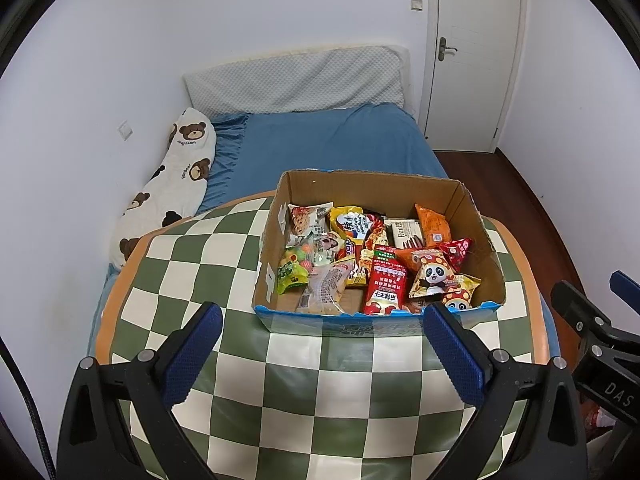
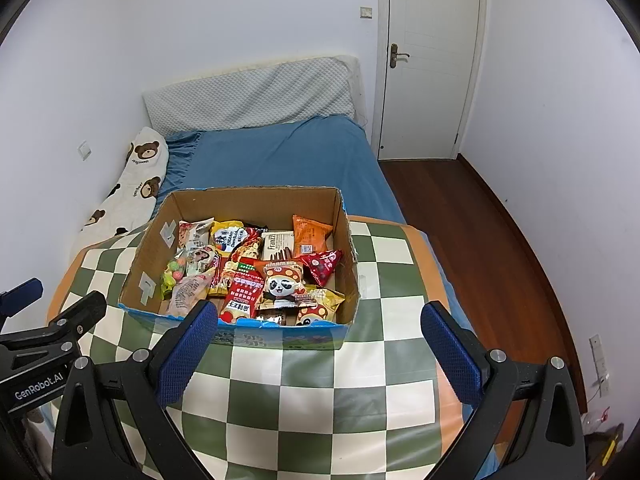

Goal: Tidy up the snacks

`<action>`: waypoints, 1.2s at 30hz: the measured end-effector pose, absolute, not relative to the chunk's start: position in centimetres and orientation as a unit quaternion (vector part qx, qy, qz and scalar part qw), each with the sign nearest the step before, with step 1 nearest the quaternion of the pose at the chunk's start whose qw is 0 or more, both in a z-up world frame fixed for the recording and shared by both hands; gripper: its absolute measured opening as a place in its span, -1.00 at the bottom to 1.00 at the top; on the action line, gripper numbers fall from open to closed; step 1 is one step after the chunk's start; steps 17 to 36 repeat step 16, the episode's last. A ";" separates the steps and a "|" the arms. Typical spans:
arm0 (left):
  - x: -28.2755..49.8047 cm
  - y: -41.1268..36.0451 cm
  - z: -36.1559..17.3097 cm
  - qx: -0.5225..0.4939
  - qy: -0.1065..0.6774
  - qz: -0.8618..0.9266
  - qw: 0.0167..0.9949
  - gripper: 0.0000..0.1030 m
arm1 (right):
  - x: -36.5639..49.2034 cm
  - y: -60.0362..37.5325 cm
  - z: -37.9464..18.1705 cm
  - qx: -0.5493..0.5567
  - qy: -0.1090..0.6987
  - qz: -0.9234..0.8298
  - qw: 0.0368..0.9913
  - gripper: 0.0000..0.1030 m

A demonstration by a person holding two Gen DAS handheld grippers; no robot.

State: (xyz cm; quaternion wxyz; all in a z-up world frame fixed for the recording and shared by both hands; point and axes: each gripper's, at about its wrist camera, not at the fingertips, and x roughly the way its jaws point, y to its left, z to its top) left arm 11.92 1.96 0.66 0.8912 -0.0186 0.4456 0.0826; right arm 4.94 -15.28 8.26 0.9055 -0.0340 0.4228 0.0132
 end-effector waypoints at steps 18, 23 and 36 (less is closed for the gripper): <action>11.9 2.0 0.7 -0.015 0.442 0.082 0.893 1.00 | 4.8 -15.3 7.8 -0.033 0.426 0.015 0.904 1.00; 11.9 2.0 0.7 -0.015 0.442 0.082 0.893 1.00 | 4.8 -15.3 7.8 -0.033 0.426 0.015 0.904 1.00; 11.9 2.0 0.7 -0.015 0.442 0.082 0.893 1.00 | 4.8 -15.3 7.8 -0.033 0.426 0.015 0.904 1.00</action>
